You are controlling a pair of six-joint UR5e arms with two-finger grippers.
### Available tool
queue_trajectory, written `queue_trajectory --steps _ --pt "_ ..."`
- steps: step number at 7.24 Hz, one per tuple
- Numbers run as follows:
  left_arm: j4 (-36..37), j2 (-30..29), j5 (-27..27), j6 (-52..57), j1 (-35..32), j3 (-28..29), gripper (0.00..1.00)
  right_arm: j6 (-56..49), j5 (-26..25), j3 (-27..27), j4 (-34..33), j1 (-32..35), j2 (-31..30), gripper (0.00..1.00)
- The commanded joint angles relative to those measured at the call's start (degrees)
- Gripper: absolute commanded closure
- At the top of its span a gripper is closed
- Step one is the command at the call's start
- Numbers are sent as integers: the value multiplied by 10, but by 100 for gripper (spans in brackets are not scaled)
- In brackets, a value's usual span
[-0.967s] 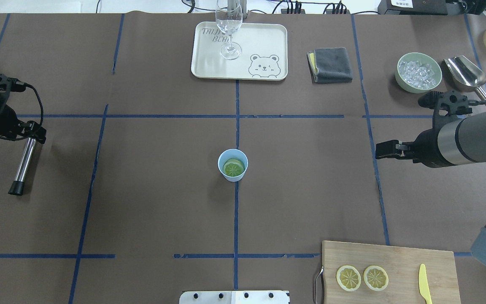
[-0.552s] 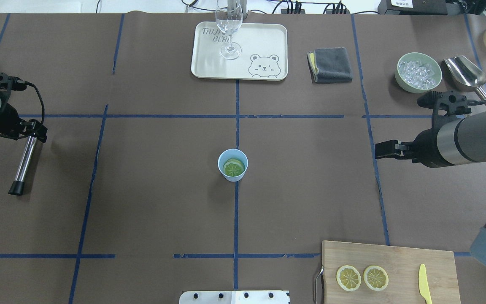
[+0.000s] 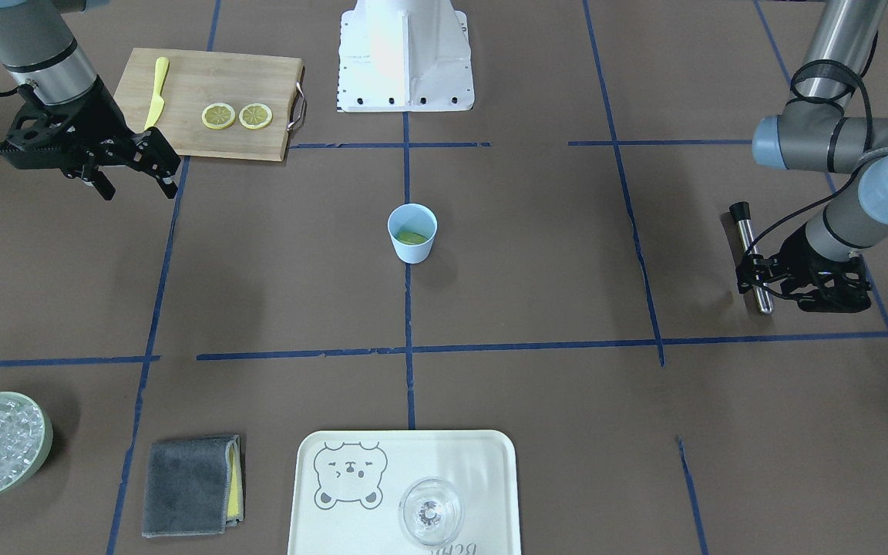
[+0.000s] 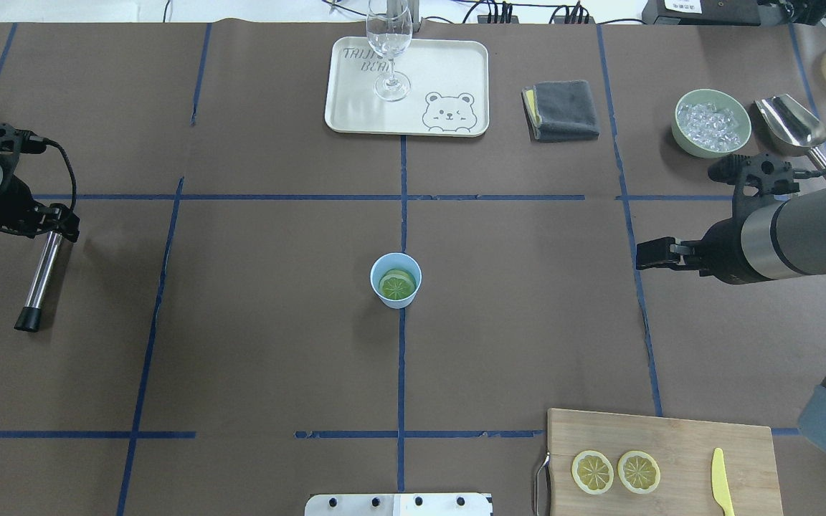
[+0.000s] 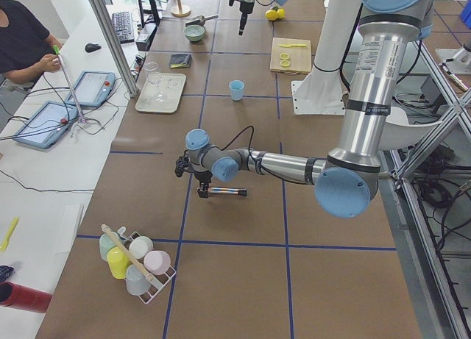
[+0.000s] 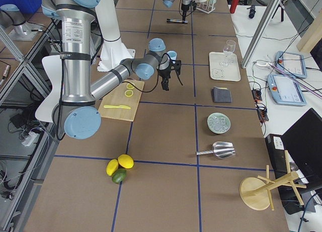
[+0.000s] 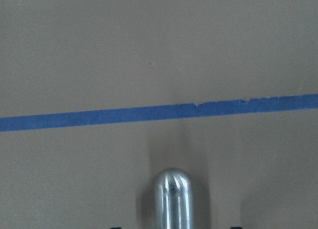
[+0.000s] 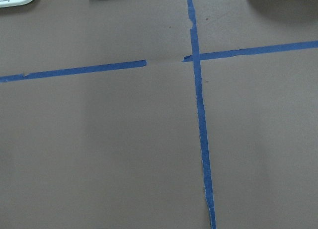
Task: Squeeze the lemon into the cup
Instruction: 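Raise the right gripper away from the cup while the left gripper grasps the steel muddler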
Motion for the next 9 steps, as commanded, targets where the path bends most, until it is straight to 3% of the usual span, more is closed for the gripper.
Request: queue_trajectory --steps 1,7,8,9 --pt "0 -1 0 1 0 2 24 1 0 0 0 -1 1 0" --pt "-1 -1 1 3 2 7 30 1 1 -1 0 -1 2 0" --pt "-1 -1 1 3 3 6 39 1 1 -1 0 -1 2 0" --pt "-1 -1 1 3 3 6 75 1 1 -1 0 -1 3 0"
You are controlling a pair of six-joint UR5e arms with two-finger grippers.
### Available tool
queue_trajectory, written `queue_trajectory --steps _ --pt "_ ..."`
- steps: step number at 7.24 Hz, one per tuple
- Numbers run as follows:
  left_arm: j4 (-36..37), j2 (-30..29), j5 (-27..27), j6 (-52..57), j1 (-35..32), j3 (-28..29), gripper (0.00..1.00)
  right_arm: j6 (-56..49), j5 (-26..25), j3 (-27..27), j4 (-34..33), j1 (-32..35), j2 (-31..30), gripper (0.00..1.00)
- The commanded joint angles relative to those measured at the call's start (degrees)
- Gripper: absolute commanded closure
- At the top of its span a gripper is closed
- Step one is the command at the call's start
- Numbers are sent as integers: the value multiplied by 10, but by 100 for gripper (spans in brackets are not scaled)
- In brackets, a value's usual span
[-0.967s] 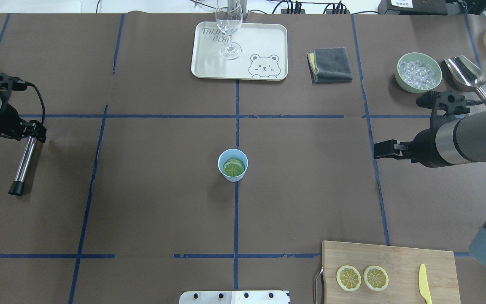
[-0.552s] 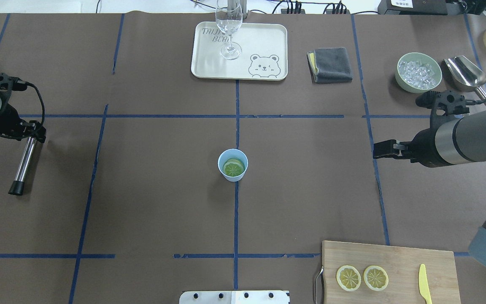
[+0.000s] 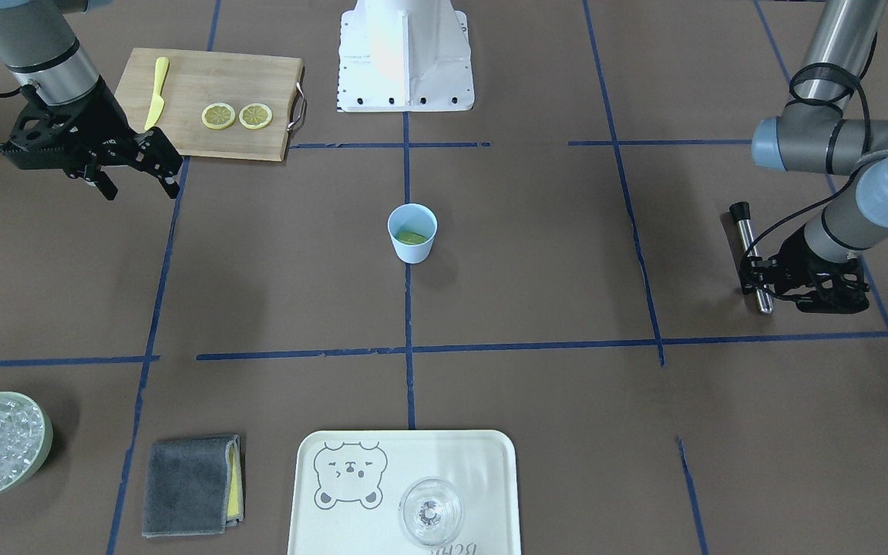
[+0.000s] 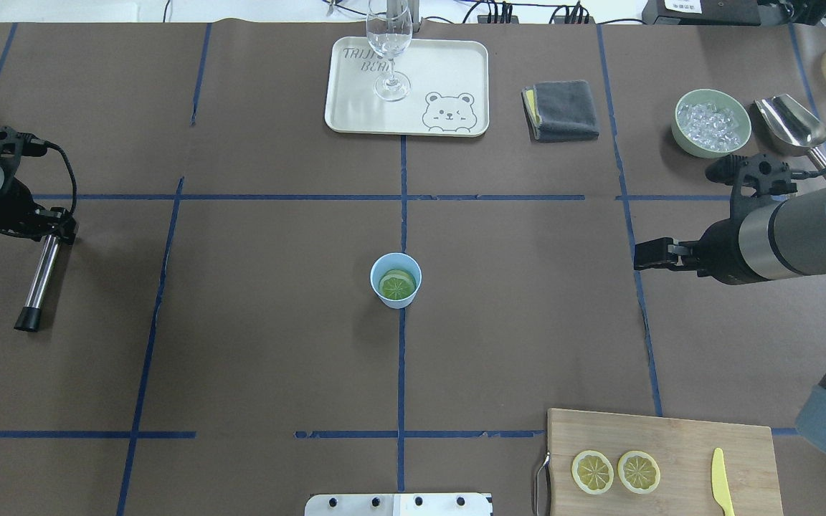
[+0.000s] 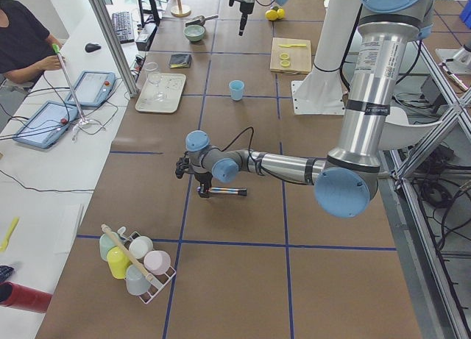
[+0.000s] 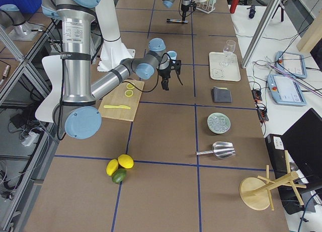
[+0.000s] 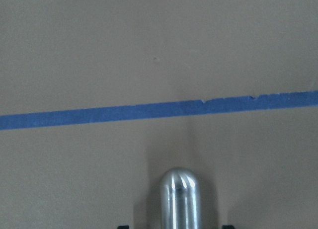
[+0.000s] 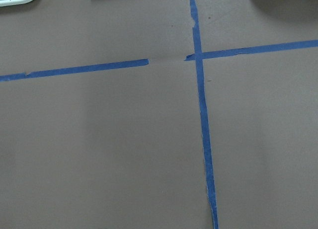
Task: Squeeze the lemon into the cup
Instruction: 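Raise the right gripper away from the cup while the left gripper grasps the steel muddler, then carry the steel muddler with the left gripper over the blue cup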
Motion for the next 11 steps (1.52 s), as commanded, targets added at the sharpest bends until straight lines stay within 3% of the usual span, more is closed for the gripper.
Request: queue_trajectory --steps 1,3,7,9,11 --pt "0 -2 1 3 0 0 99 0 0 0 0 0 0 0" --pt "2 -15 -1 1 0 -11 100 0 0 0 0 0 1 0" --pt "21 -44 5 2 10 -145 100 0 0 1 0 0 1 0" --pt "22 -96 40 3 99 -216 100 0 0 1 0 1 1 0" --pt "18 -175 96 -27 157 -226 100 0 -1 2 0 1 1 0"
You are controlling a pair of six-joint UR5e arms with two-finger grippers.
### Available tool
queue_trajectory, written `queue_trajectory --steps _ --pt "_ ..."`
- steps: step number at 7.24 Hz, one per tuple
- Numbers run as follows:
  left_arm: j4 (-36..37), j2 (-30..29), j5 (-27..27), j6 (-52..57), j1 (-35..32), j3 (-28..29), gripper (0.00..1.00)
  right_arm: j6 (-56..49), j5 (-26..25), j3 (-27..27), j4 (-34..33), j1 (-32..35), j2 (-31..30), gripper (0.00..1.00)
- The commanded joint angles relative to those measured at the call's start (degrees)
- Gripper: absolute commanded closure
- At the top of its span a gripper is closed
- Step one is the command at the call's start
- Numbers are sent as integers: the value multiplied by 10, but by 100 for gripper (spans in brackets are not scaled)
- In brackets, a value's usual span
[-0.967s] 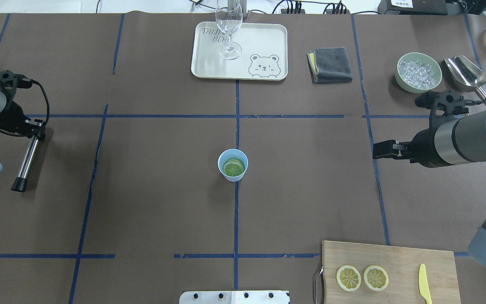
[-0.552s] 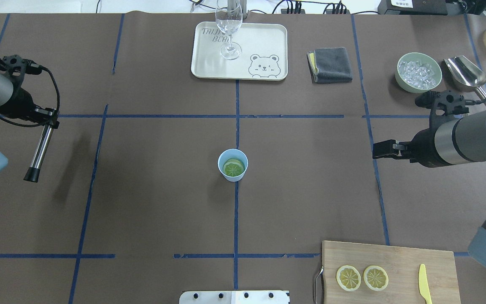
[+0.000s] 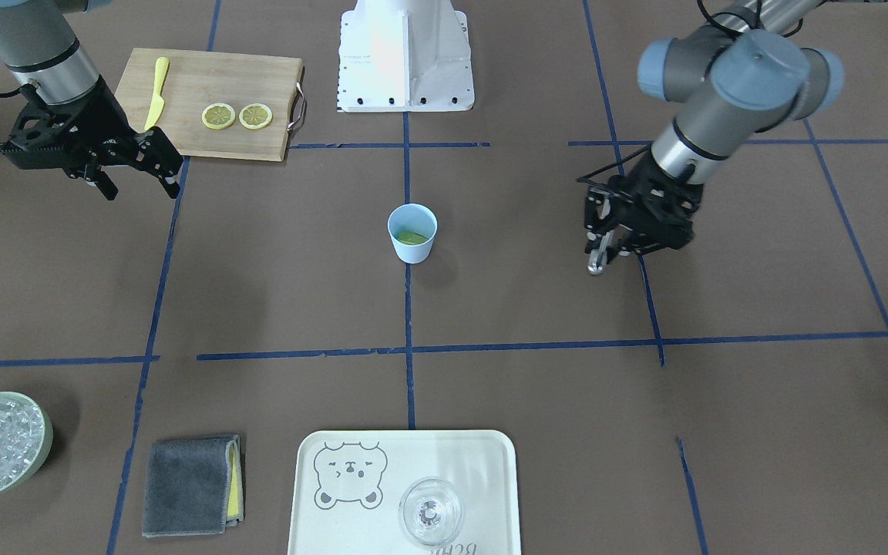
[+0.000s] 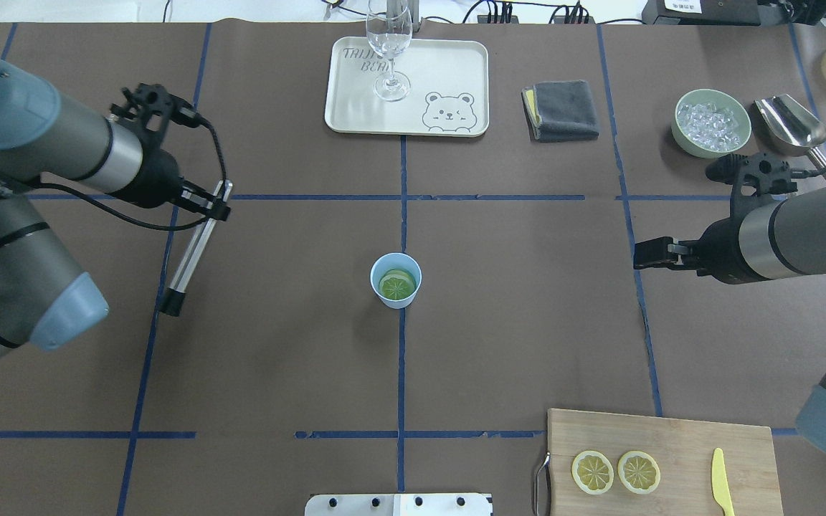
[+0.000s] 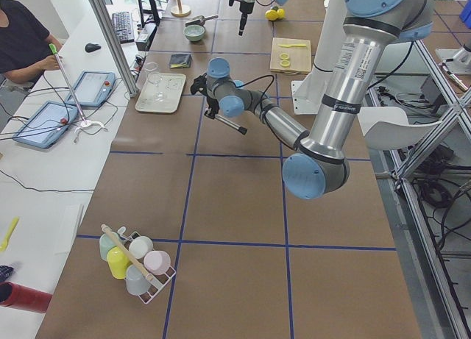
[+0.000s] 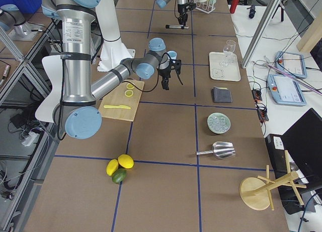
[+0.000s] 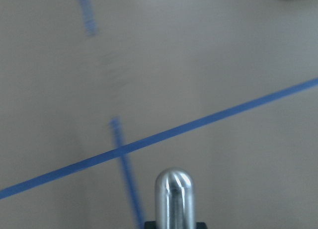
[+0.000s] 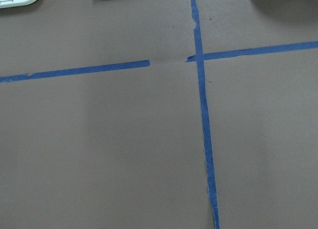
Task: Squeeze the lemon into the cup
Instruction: 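Carry the steel muddler with the left gripper over the blue cup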
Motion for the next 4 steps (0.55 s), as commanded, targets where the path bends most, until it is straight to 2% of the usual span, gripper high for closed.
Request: queue_trajectory --steps 1,2,4 --pt "-12 -64 72 -10 40 -42 100 0 0 2 0 0 1 0" --pt "-41 -73 140 -16 65 -68 100 0 0 2 0 0 1 0" --pt "-196 -70 351 -17 142 -54 100 1 0 3 0 2 0 0"
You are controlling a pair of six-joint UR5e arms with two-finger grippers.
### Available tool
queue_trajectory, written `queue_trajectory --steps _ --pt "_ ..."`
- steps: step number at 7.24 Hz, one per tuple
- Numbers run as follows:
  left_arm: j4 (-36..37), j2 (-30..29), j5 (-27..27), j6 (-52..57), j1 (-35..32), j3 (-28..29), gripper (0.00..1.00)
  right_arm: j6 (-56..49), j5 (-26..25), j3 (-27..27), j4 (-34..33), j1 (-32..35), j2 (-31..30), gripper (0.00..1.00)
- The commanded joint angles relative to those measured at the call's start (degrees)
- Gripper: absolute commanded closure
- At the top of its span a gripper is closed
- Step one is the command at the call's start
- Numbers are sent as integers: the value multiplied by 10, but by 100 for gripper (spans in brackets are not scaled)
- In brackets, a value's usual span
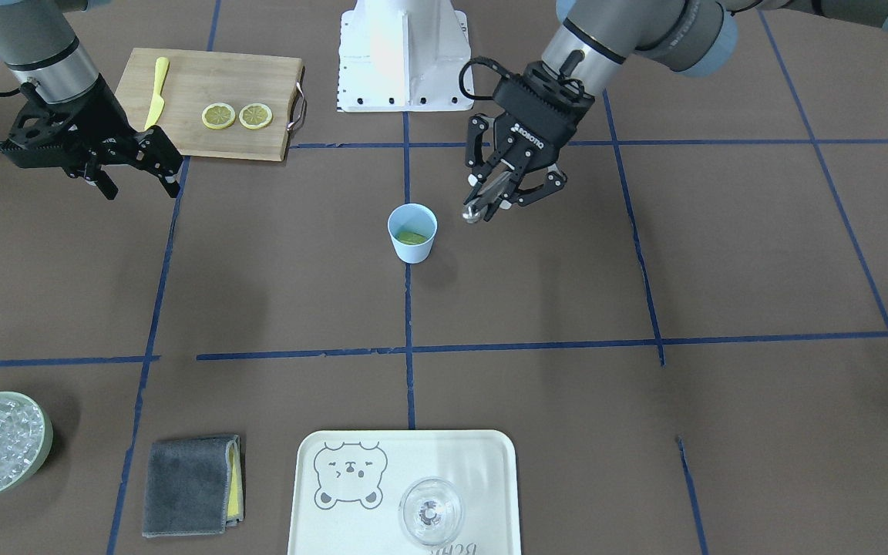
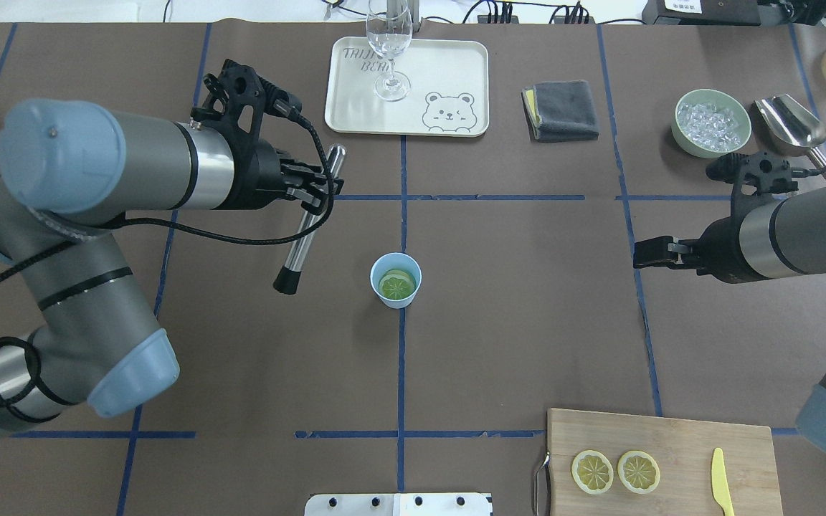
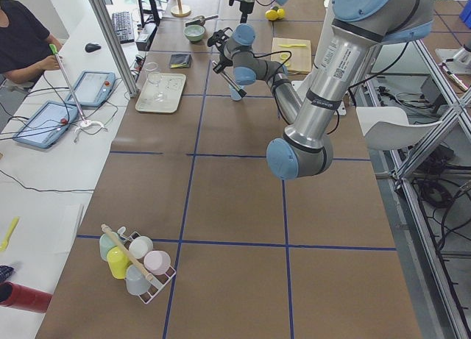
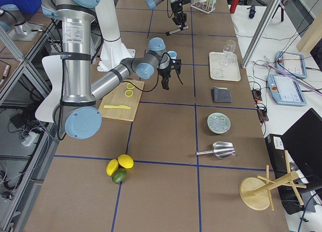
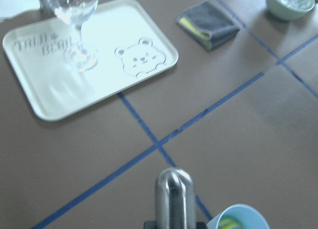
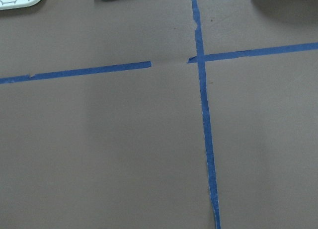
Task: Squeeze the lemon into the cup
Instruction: 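Carry the steel muddler with the left gripper over the blue cup, then press the muddler down into the cup onto the lemon slice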
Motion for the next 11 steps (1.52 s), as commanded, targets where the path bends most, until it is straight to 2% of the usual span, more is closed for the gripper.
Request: queue_trajectory --steps 1,2,3,6,8,11 --pt "-171 -3 211 -2 73 39 100 1 0 3 0 1 0 0" --pt "-264 -9 256 2 89 87 100 1 1 4 0 1 -1 0" --pt "-314 -12 311 6 105 110 100 1 1 4 0 1 -1 0" --pt "-330 -18 413 21 165 127 100 1 1 4 0 1 0 0" --pt "-338 -40 422 21 172 156 100 1 1 2 0 0 0 0" --pt "-344 -35 422 21 178 165 100 1 1 2 0 0 0 0"
